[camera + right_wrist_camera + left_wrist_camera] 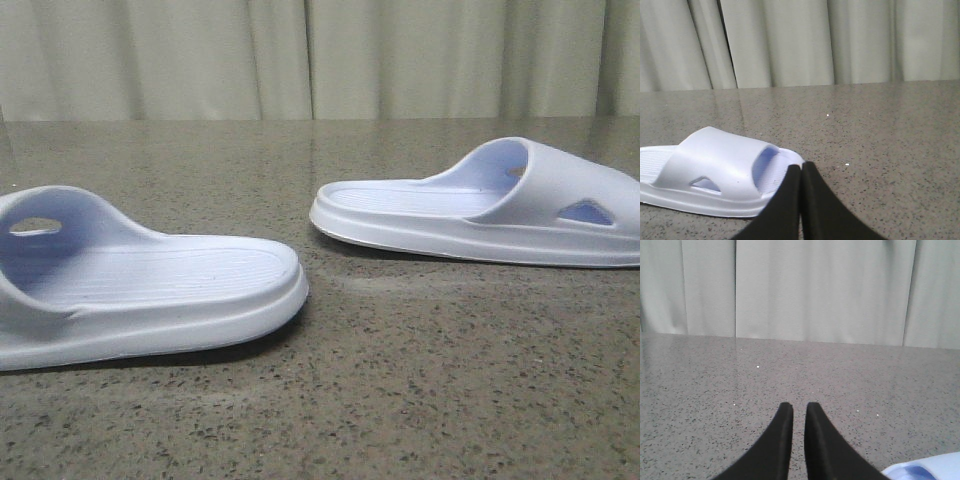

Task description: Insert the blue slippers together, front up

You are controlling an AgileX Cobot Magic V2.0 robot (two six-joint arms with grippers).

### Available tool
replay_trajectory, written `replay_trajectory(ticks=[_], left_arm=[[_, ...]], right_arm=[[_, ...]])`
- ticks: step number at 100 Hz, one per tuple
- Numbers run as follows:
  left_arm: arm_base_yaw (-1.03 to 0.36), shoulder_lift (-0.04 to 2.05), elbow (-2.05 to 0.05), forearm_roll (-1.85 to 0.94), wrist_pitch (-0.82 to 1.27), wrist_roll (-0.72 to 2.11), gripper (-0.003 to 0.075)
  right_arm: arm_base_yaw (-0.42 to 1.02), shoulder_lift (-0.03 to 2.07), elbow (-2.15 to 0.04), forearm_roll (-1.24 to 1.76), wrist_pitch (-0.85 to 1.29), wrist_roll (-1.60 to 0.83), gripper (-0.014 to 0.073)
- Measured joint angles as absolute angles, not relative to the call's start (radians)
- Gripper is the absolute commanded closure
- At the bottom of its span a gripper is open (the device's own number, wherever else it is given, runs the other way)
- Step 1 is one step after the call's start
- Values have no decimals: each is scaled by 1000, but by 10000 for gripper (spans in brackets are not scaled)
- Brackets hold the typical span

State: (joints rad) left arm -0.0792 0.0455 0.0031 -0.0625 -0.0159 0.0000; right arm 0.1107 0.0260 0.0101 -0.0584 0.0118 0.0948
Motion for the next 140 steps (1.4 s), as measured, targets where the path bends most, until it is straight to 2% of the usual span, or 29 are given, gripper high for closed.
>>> replay_trajectory(ticks=[115,127,140], left_arm=[[-79,45,3,-69,-18,0,704],[-79,45,3,-177,-18,0,704],[-79,45,3,-443,-19,0,705]], right_arm=[[111,26,10,-58,12,95,701],[111,26,10,-56,0,95,701],[111,26,10,-19,-15,95,700]])
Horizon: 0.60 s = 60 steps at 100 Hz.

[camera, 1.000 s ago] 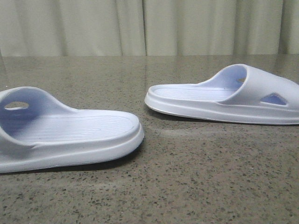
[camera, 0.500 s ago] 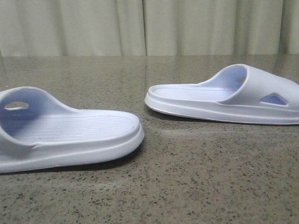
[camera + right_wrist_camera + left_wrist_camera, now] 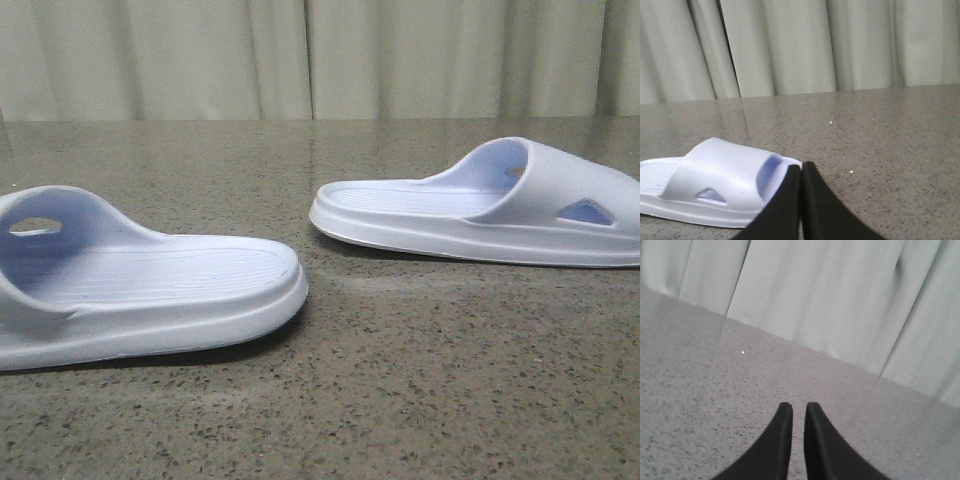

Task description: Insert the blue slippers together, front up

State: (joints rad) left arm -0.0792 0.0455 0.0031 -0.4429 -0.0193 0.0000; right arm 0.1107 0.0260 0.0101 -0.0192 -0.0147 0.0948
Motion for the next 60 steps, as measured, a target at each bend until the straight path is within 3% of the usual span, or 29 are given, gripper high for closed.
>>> replay_trajectory(ticks=[19,60], left_arm=[[-79,45,-39,-544,106,0,705],[-79,171,-420,-484,488,0,705]], right_arm=[[111,26,-59,115,120,95,700],[112,45,-396,175,484,97,671]])
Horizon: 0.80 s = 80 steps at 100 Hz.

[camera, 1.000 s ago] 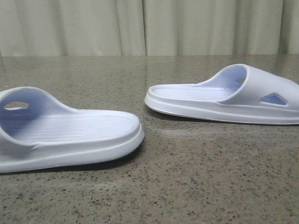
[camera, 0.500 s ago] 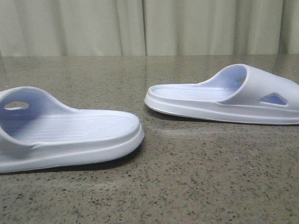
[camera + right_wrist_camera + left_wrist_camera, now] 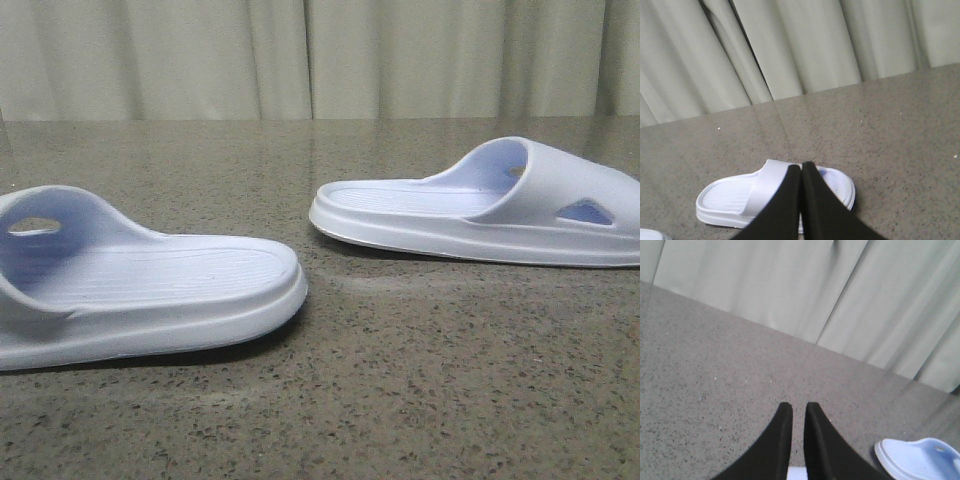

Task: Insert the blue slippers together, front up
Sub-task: 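Grasp the heel rim of the nearer slipper with the left gripper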

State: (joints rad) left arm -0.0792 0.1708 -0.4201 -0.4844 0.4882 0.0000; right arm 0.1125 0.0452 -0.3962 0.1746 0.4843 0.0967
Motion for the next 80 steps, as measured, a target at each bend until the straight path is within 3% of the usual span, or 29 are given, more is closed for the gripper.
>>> replay_trajectory(ticks=[24,34,46,57,70,80], left_arm=[[-79,241,-443,-534,531,0,703],[-79,243,-443,-544,533,0,686],[-79,243,-443,-548,533,0,562],[-79,243,-443,-549,535,0,378],[-79,243,-443,-549,535,0,203],[-79,243,-443,-550,536,0,190]], right_arm=[[112,128,-424,255,544,97,661],[112,139,-424,263,551,97,572],[112,142,-424,275,553,97,370],[112,142,-424,283,553,97,206],[112,143,-424,283,541,97,180],[112,143,-424,285,512,97,180]])
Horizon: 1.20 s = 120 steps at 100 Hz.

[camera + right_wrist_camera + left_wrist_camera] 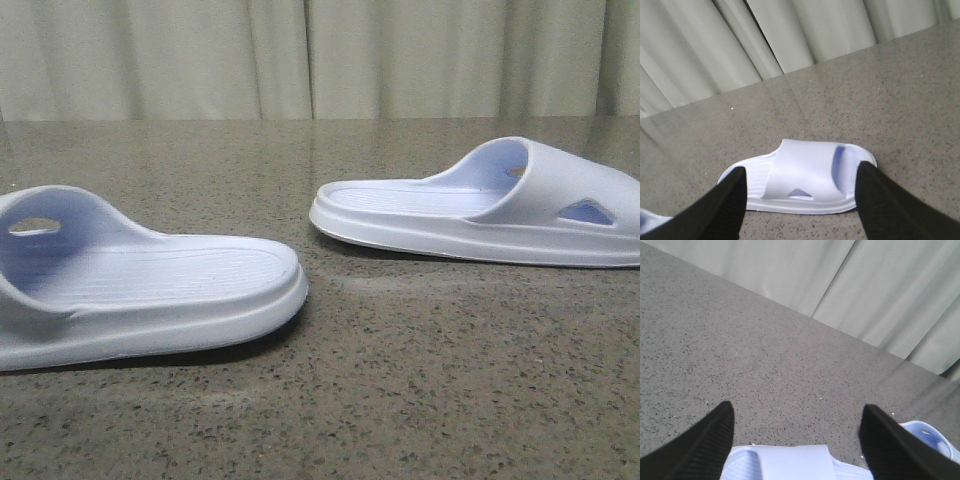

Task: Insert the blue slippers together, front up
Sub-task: 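Grasp the heel rim of the nearer slipper with the left gripper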

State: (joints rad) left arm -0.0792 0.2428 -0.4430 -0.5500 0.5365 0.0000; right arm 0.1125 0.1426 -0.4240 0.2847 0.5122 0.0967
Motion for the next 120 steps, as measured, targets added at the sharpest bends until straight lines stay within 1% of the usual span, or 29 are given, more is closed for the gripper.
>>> replay_trajectory(ticks=[12,56,75,120], left_arm=[[-79,243,-443,-552,538,0,190],[-79,260,-318,-552,454,-248,190],[-79,331,-286,-567,398,-260,190],[-79,536,-278,-660,376,-262,190]], right_arm=[[112,143,-424,285,482,97,180],[112,143,-424,285,461,97,180],[112,143,-424,285,460,97,180],[112,143,-424,285,458,97,180]])
